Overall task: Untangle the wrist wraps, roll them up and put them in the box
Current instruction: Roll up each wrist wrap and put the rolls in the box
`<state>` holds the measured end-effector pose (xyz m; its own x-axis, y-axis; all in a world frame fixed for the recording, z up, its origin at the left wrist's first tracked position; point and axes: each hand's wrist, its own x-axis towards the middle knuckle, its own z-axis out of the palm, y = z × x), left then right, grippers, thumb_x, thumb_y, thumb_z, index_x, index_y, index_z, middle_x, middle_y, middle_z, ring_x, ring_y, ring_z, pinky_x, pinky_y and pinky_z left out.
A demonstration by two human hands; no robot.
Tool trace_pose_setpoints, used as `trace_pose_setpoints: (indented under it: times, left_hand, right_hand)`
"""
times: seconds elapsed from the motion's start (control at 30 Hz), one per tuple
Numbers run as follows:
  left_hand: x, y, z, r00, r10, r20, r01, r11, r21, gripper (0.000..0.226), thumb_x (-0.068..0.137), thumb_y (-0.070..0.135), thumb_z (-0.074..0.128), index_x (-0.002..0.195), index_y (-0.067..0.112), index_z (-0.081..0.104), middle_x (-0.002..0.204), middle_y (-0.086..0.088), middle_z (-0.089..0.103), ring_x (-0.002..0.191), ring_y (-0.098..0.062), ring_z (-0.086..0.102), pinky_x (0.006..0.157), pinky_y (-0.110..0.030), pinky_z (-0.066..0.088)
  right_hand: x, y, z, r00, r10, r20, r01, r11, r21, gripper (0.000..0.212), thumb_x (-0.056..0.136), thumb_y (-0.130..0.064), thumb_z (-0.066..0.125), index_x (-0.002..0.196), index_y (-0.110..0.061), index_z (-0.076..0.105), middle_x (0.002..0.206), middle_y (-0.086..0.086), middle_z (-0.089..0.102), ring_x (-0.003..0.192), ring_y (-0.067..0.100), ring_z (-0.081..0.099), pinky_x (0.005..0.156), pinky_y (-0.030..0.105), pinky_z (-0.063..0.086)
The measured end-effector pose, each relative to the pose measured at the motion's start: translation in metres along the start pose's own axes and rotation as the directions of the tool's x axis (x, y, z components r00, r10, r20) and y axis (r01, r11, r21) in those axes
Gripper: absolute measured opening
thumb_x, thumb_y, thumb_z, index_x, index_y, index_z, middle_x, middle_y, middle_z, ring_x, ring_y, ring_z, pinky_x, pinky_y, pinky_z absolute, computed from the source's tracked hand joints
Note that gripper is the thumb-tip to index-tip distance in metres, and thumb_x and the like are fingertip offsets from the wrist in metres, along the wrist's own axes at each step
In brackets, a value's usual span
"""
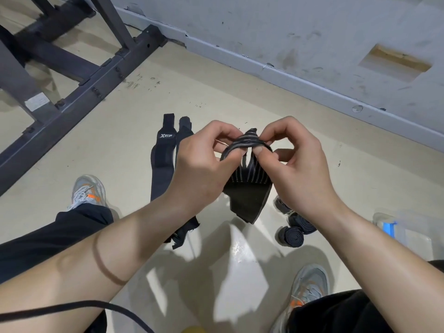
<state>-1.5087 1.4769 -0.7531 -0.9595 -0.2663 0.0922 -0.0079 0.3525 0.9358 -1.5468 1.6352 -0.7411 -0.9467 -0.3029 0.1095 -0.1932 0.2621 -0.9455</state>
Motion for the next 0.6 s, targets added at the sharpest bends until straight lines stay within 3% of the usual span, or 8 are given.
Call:
trace_pose_setpoints:
  times: [0.13, 0.23, 0.3, 0.37, 0.43, 0.47, 0.6]
  left_hand:
    - [-0.003, -0.001, -0.001, 0.999, 0.038, -0.019, -0.038, 0.999, 0.008, 0.022, 0.086, 0.017, 0.080, 0.083, 0.032, 0.065, 0.075, 0.015, 0.071, 0.065, -0.005, 0.065, 0.062, -0.016, 0.050]
    - [-0.003, -0.002, 0.001, 0.998, 0.033, -0.045, -0.033, 0.999, -0.004, 0.022, 0.088, 0.017, 0.078, 0.086, 0.033, 0.063, 0.076, 0.010, 0.069, 0.062, -0.006, 0.061, 0.060, -0.018, 0.047]
    - [-0.003, -0.001, 0.001, 0.999, 0.021, -0.025, -0.023, 0.997, -0.070, 0.026, 0.089, 0.014, 0.074, 0.092, 0.035, 0.058, 0.080, 0.012, 0.065, 0.065, -0.005, 0.057, 0.064, -0.018, 0.043]
    - [0.000, -0.001, 0.001, 0.997, 0.043, 0.061, -0.031, 0.980, -0.197, 0.026, 0.088, 0.011, 0.068, 0.095, 0.033, 0.057, 0.088, 0.010, 0.063, 0.079, -0.012, 0.060, 0.072, -0.026, 0.045]
    - [0.004, -0.003, -0.001, 0.986, 0.056, 0.157, -0.002, 0.946, -0.325, 0.022, 0.088, 0.007, 0.066, 0.097, 0.026, 0.060, 0.096, -0.005, 0.064, 0.095, -0.030, 0.063, 0.078, -0.038, 0.052]
    - [0.006, -0.004, -0.003, 0.980, 0.052, 0.192, 0.023, 0.928, -0.372, 0.019, 0.087, 0.007, 0.067, 0.096, 0.023, 0.063, 0.097, -0.009, 0.064, 0.098, -0.033, 0.063, 0.081, -0.037, 0.053]
    - [0.014, -0.006, -0.015, 0.930, -0.038, 0.367, 0.212, 0.868, -0.448, 0.016, 0.080, 0.020, 0.076, 0.095, 0.027, 0.074, 0.101, -0.008, 0.070, 0.097, -0.024, 0.063, 0.088, -0.036, 0.050]
  right_hand:
    - [0.001, 0.001, -0.001, 0.999, -0.033, 0.032, 0.035, 0.998, -0.058, 0.019, 0.091, -0.010, 0.067, 0.095, -0.028, 0.063, 0.090, -0.008, 0.064, 0.075, 0.029, 0.058, 0.067, 0.047, 0.052]
    - [0.002, 0.002, -0.003, 0.998, -0.035, 0.055, 0.037, 0.998, -0.043, 0.021, 0.091, -0.011, 0.067, 0.096, -0.031, 0.066, 0.090, -0.007, 0.065, 0.075, 0.033, 0.059, 0.065, 0.044, 0.053]
    - [0.003, 0.004, -0.003, 0.998, -0.007, 0.060, 0.007, 1.000, -0.009, 0.023, 0.092, -0.012, 0.067, 0.094, -0.034, 0.065, 0.089, -0.008, 0.064, 0.066, 0.036, 0.056, 0.057, 0.034, 0.046]
    - [0.003, 0.005, -0.003, 0.997, 0.023, 0.074, -0.027, 0.999, 0.046, 0.022, 0.090, -0.013, 0.066, 0.093, -0.035, 0.064, 0.092, -0.004, 0.063, 0.060, 0.040, 0.052, 0.055, 0.029, 0.040]
    - [0.003, 0.004, -0.004, 0.993, 0.031, 0.112, -0.044, 0.993, 0.110, 0.021, 0.091, -0.011, 0.064, 0.093, -0.032, 0.063, 0.098, 0.001, 0.064, 0.061, 0.043, 0.049, 0.056, 0.029, 0.039]
    - [0.004, 0.004, -0.004, 0.991, 0.033, 0.132, -0.051, 0.989, 0.138, 0.022, 0.093, -0.007, 0.064, 0.094, -0.029, 0.063, 0.100, 0.002, 0.065, 0.063, 0.041, 0.049, 0.057, 0.029, 0.040]
    - [0.007, 0.001, -0.011, 0.969, 0.117, 0.219, -0.163, 0.964, 0.208, 0.018, 0.098, -0.005, 0.061, 0.095, -0.023, 0.060, 0.096, 0.004, 0.062, 0.074, 0.025, 0.057, 0.061, 0.039, 0.047]
